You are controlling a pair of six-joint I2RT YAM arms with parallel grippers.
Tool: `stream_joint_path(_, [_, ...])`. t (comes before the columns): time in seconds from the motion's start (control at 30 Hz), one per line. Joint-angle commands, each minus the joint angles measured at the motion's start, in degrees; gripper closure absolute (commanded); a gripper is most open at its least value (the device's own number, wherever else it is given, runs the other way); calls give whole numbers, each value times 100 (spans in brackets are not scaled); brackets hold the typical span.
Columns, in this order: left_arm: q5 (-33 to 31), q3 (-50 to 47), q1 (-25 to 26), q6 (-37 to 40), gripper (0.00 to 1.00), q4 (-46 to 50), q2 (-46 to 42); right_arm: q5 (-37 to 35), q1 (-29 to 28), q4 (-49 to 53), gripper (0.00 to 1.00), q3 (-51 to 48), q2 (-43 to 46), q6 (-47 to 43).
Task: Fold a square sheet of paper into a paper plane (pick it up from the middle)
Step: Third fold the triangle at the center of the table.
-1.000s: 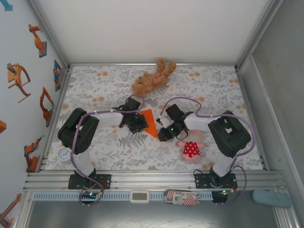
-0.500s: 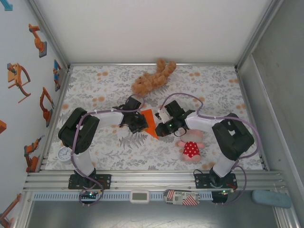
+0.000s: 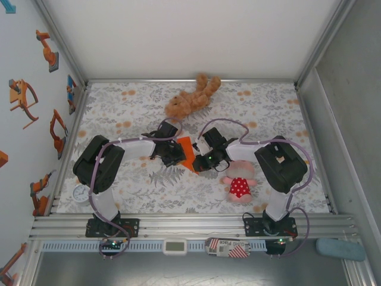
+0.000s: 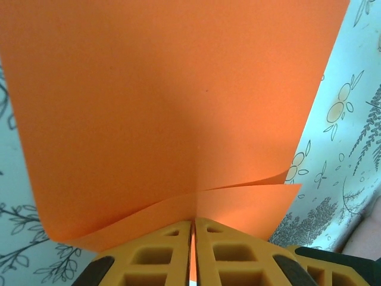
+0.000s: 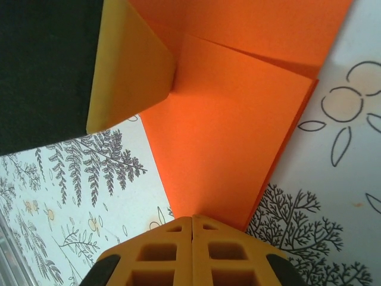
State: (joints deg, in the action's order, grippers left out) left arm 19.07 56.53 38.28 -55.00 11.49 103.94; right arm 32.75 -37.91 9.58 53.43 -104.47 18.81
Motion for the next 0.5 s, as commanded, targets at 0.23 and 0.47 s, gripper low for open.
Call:
stream_joint_path(0.23, [-93, -688, 342, 217, 91, -1089, -573, -393, -32, 228, 100, -26, -206, 210])
stream_joint_path(0.47, [-141, -880, 503, 137, 94, -1376, -390, -408, -32, 263, 100, -17, -276, 229])
